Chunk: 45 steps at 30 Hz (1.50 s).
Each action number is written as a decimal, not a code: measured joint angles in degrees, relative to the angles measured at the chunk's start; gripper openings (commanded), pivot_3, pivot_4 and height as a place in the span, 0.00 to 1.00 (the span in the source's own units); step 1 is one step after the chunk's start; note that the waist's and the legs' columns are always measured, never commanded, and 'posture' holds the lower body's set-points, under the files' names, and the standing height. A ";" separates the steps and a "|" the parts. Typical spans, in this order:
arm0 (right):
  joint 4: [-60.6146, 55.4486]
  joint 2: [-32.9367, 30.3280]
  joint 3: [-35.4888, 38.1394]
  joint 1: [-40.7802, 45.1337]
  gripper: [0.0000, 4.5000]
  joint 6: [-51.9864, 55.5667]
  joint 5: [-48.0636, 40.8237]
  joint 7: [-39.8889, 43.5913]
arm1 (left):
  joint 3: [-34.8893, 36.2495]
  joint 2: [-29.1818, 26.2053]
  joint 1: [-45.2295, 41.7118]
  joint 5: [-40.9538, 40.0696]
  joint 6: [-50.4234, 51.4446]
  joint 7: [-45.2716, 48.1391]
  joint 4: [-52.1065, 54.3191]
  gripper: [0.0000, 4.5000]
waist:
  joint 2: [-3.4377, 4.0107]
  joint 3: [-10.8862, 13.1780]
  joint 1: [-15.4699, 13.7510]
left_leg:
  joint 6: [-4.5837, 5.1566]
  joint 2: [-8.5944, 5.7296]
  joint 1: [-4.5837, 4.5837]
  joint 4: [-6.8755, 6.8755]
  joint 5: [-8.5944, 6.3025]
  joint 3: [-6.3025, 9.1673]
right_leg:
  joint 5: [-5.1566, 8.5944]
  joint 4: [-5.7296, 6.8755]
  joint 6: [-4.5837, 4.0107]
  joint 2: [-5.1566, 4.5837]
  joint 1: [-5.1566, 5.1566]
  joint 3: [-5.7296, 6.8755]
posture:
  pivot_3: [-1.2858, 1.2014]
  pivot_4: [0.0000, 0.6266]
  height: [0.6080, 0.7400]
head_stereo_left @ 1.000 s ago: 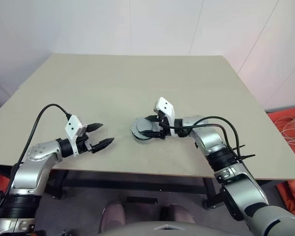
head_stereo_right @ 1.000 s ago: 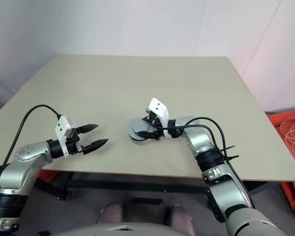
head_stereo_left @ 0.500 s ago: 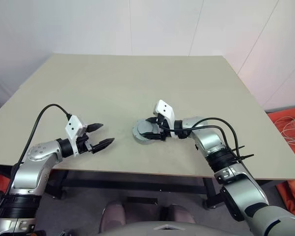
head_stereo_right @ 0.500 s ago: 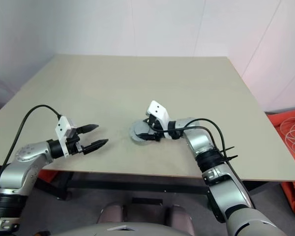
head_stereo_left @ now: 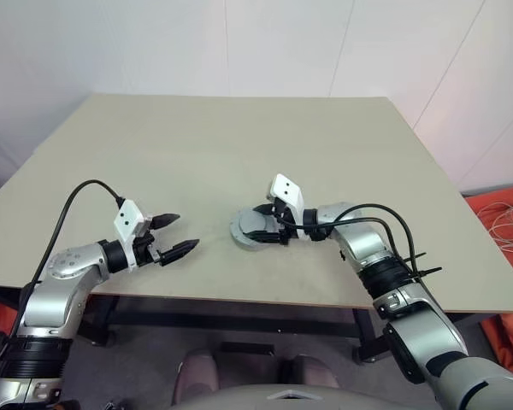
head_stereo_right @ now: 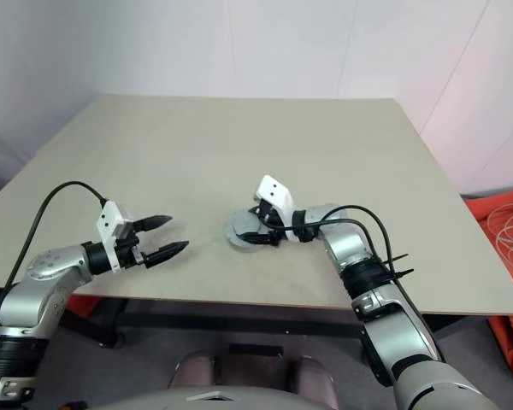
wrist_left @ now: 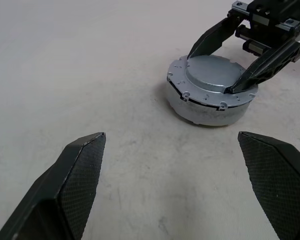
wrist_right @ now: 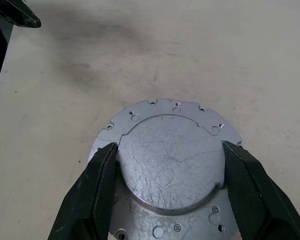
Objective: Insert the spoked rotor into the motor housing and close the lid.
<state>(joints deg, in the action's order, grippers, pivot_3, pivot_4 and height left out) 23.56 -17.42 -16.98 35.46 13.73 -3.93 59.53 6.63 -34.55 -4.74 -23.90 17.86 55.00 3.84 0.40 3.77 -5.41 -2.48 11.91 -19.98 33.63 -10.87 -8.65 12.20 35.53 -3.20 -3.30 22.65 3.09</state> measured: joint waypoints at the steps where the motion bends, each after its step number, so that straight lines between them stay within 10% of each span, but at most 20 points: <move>1: 0.25 0.00 -0.07 0.21 0.70 0.10 0.00 -0.04 | -0.05 0.00 -0.17 0.00 0.07 0.00 0.00 1.00 | 0.00 0.00 0.00 | 0.00 0.00 0.02 0.00 0.00 0.00 | 0.00 0.00 0.00 0.00 -0.02 0.00 | 0.52 0.00 1.00; 39: 2.02 -0.08 -0.97 1.27 0.70 -0.72 0.72 -0.10 | -0.48 0.12 -1.62 -0.33 2.35 -0.30 -0.10 1.00 | -0.01 -0.01 0.03 | -0.01 0.00 0.29 -0.01 0.01 0.02 | 0.01 -0.01 0.02 -0.01 -0.27 -0.01 | 0.52 0.00 1.00; 45: 2.23 -0.24 -1.03 1.38 0.70 -0.75 0.75 -0.17 | -1.12 2.66 -5.12 -1.42 6.09 -2.30 -1.75 0.65 | -0.01 -0.01 -0.05 | -0.01 0.00 0.29 0.00 0.01 0.03 | 0.01 -0.01 0.02 -0.02 -0.31 -0.01 | 0.52 0.00 1.00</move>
<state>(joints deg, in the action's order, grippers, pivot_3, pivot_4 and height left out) 25.79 -17.67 -18.01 36.84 12.98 -3.18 59.36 5.51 -31.90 -9.86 -25.32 23.95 52.70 2.09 0.38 3.76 -5.46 -2.49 11.91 -19.69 33.63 -10.87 -8.61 12.21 35.52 -3.18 -3.32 22.33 3.08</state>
